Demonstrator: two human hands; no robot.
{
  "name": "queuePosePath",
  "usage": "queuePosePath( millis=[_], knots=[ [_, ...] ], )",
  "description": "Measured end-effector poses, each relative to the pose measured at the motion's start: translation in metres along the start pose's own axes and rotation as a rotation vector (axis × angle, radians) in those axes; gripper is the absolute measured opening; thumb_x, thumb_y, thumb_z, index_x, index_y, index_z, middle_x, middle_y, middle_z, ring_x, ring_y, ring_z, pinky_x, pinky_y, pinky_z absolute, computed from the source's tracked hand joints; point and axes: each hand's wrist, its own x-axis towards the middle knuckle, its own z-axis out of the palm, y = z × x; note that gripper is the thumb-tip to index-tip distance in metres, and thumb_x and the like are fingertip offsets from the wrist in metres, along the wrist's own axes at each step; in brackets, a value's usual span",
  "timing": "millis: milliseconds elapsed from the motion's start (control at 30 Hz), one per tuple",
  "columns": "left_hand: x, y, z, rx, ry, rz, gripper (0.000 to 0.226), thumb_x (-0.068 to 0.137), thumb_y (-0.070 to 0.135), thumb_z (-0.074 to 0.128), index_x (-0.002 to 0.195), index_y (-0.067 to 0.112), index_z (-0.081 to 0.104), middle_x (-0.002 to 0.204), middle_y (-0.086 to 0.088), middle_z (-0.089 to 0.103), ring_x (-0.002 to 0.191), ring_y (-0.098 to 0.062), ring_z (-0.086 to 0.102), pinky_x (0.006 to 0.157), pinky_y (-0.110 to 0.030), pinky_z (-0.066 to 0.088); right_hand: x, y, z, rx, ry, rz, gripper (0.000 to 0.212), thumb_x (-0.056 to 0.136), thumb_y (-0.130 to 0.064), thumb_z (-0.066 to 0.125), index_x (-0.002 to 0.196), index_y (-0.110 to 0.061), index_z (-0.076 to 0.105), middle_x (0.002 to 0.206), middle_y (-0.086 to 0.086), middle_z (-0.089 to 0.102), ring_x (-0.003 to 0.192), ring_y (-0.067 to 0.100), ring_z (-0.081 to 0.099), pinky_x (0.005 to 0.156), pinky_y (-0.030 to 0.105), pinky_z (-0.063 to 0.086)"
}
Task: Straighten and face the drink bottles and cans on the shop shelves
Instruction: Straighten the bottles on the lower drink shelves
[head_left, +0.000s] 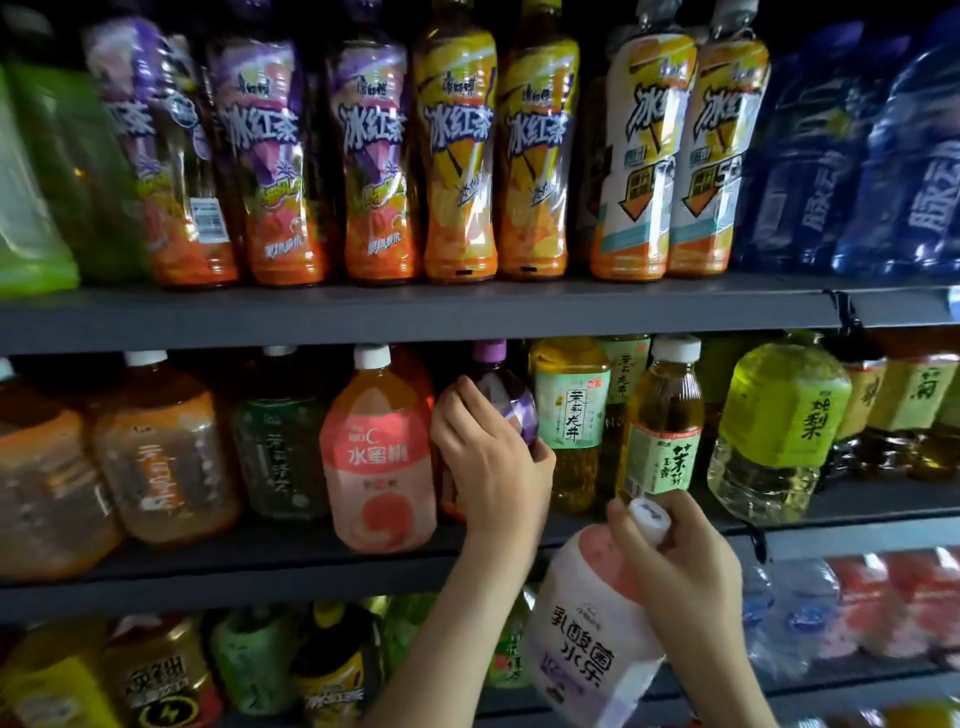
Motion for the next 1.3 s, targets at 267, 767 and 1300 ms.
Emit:
queuePosePath(
  millis=[267,767,1300],
  knots=[
    [-0.051,-0.008,0.005,-0.095,0.269,0.06,0.09,0.069,0.046,0.068,0.135,-0.002,0.032,0.126,-0.018,0.033,0.109,-0.036,0.039,0.092,-0.047,0.045,0.008,-0.002,-0.003,0.03,0.007,-0.033,0.023,0.079,-0.032,0.071,0.068,-0.02,0.055,0.056,-0.005,0.06,0.058,0.011,0.056,0.052,0.03,0.04],
    [0.007,-0.003,-0.012,0.06,-0.183,0.056,0.103,0.059,0.043,0.086,0.132,-0.014,0.042,0.125,-0.031,0.052,0.113,-0.043,0.054,0.096,-0.047,0.046,0.007,-0.024,-0.02,0.057,0.013,-0.07,0.021,0.08,-0.04,0.066,0.073,-0.024,0.056,0.063,-0.011,0.064,0.057,0.009,0.057,0.052,0.03,0.04],
    [-0.041,-0.066,-0.104,-1.068,-1.124,-0.138,0.075,0.071,0.011,0.082,0.125,0.046,0.043,0.119,0.033,0.057,0.114,0.01,0.052,0.088,-0.014,0.045,-0.01,-0.067,0.0,0.313,-0.332,-0.154,0.019,0.081,-0.033,0.067,0.076,-0.018,0.057,0.058,-0.013,0.057,0.053,0.0,0.05,0.049,0.012,0.038]
  ],
)
